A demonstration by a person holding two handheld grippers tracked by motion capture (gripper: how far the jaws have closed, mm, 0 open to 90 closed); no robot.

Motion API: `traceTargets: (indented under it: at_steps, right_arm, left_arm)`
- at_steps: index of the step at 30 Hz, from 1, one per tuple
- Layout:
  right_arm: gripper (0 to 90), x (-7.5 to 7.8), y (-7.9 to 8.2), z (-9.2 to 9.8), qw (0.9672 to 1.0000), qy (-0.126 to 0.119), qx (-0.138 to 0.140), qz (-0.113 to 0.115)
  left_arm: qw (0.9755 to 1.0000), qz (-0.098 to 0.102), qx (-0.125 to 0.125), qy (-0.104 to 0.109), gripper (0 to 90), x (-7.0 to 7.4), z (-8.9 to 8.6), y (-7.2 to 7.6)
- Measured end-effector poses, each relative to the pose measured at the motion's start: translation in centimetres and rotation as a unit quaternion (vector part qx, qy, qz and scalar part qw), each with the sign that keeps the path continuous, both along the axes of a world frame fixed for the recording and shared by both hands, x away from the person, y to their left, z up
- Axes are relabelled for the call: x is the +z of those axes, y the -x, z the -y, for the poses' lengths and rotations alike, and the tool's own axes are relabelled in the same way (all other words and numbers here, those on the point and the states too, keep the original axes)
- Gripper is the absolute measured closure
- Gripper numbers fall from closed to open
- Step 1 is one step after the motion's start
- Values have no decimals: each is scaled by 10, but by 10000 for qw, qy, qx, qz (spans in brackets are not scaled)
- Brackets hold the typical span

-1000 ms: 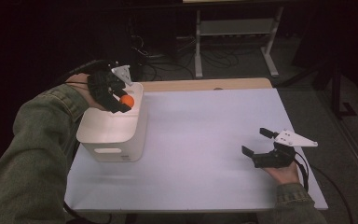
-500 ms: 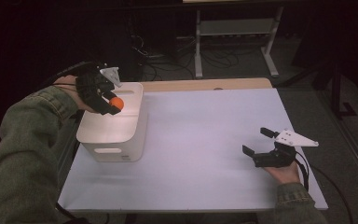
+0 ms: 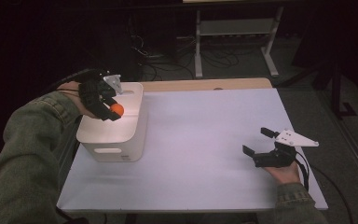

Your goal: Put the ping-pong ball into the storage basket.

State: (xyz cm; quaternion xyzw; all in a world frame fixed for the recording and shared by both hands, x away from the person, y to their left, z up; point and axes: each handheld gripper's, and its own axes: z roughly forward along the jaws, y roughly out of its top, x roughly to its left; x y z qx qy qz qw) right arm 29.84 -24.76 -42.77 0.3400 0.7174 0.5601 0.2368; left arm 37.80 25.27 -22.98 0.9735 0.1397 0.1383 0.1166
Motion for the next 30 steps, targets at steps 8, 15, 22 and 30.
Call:
traceTargets:
  at_steps: [8,15,22,30]
  right_arm:
    - [0,0,0,0,10000,5,1,-1]
    - [0,0,0,0,10000,2,8,-2]
    - [0,0,0,0,10000,3,7,-3]
    - [0,0,0,0,10000,29,10,0]
  left_arm:
    - [9999,-124,-58,-84,506,-13,3,-2]
    - [9998,-188,-62,-87,506,-21,3,-4]
    - [9996,-288,-51,-44,506,-31,0,-5]
    - [9993,-384,-32,0,505,-44,-1,-7]
